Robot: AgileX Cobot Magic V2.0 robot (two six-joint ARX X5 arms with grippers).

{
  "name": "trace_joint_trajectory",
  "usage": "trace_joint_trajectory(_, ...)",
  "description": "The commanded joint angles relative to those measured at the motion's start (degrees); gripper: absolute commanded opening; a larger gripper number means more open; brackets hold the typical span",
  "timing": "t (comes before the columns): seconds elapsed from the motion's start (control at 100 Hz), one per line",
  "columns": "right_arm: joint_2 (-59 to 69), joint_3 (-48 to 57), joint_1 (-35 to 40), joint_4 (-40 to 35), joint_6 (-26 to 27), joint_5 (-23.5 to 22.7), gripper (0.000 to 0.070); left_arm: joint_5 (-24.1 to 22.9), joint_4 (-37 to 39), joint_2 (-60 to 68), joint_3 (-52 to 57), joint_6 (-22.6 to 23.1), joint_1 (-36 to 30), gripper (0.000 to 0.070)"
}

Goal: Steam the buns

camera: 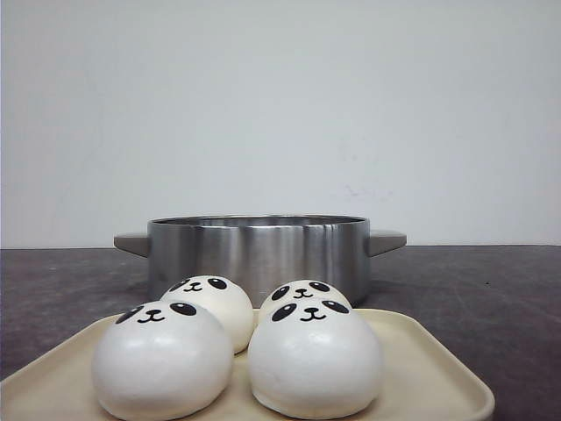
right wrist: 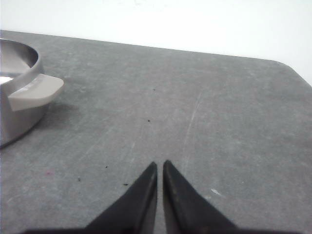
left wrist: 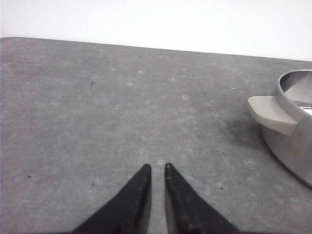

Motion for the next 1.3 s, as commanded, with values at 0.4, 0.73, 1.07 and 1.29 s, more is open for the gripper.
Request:
trace_joint_trajectory(0.4, -0.1, -0.2, 0.0, 0.7, -0.4, 0.1, 0.0013, 0.0, -0.3, -0.1, -1.0, -0.1, 0.0, 0.0)
trace_joint_trajectory(0.73, -0.1, -0.2, 0.0, 0.7, -0.4, 0.1, 0.0012, 0.0, -0.3, -0.1, -1.0, -0.1, 0.0, 0.0)
trace_joint_trajectory(1.07, -0.1, -0.2, 0.0, 6.7, 4.1, -0.9, 0.0012, 0.0, -0.1, -0.1, -1.0, -0.1, 0.0, 0.0)
trace_joint_trajectory(1.29, -0.1, 0.4, 0.0, 24.7, 21.3, -5.9, 0.0007, 1.5, 2.9, -0.1, 0.4, -13.5, 0.0, 0.0)
